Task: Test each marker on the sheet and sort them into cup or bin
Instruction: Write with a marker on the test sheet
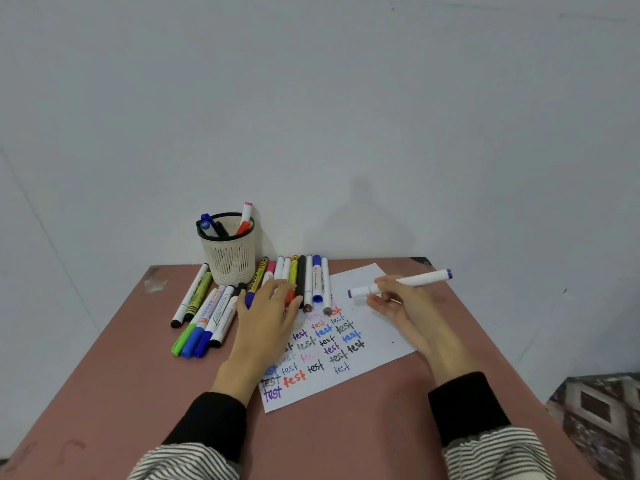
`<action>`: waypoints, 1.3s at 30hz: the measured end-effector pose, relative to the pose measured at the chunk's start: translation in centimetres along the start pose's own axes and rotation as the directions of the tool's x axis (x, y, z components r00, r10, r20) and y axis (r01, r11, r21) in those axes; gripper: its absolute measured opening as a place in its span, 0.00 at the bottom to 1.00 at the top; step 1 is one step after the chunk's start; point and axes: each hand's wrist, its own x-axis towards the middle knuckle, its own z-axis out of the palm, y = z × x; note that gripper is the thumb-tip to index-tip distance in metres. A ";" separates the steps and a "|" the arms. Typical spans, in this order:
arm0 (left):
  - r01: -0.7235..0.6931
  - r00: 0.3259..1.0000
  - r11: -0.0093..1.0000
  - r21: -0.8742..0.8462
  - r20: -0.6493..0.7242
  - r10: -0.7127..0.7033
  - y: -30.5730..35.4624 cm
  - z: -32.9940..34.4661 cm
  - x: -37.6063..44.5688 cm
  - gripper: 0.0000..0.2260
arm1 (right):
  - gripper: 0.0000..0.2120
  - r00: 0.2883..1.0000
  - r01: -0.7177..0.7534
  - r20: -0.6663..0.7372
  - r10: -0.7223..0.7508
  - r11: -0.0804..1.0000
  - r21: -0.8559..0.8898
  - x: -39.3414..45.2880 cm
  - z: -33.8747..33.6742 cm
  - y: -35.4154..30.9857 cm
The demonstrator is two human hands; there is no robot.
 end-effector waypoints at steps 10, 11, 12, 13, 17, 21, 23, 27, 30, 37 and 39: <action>-0.309 0.951 0.949 -0.053 -0.013 0.309 1.8 0.8 -0.9 0.19 | 0.12 0.996 0.075 -0.024 -0.088 0.936 -0.344 -0.4 1.2 1.9; -0.324 0.946 0.945 -0.049 0.006 0.325 2.1 0.9 -0.9 0.19 | 0.14 0.994 0.095 -0.012 -0.105 0.937 -0.336 -0.4 1.3 2.1; -0.325 0.945 0.944 -0.050 0.032 0.327 2.3 1.0 -0.9 0.17 | 0.17 0.994 0.106 -0.004 -0.113 0.940 -0.324 -0.5 1.4 2.3; -0.317 0.945 0.946 -0.066 0.061 0.321 2.6 1.1 -0.9 0.15 | 0.18 0.993 0.110 0.004 -0.114 0.944 -0.312 -0.5 1.5 2.4; -0.235 0.952 0.944 -0.232 0.142 0.271 3.2 1.0 -1.3 0.04 | 0.22 0.991 0.125 0.077 -0.109 0.962 -0.243 -0.5 1.6 2.8; -0.271 0.925 0.939 -0.212 0.213 0.315 3.6 0.6 -1.7 0.06 | 0.22 0.991 0.093 0.117 -0.071 0.976 -0.196 -0.3 1.3 2.7; -0.300 0.923 0.941 -0.155 0.203 0.328 3.6 0.4 -1.7 0.09 | 0.22 0.993 0.058 0.108 -0.041 0.985 -0.161 -0.2 1.2 2.6; -0.329 0.931 0.944 -0.011 0.161 0.327 3.3 0.6 -1.8 0.18 | 0.21 0.994 0.055 0.100 -0.042 0.990 -0.134 0.0 0.8 2.5; -0.331 0.934 0.944 -0.018 0.138 0.330 3.1 0.5 -1.7 0.23 | 0.18 0.992 0.034 0.128 -0.011 0.983 -0.178 -0.2 1.1 2.7; -0.077 0.978 0.922 -0.378 0.150 0.143 3.0 0.6 -1.8 0.15 | 0.14 0.995 0.052 0.097 -0.036 0.985 -0.167 -0.6 1.2 2.3; 0.003 0.990 0.898 -0.441 0.130 0.060 2.5 0.4 -1.9 0.13 | 0.15 0.994 0.075 0.090 -0.069 0.995 -0.069 -0.8 0.8 1.7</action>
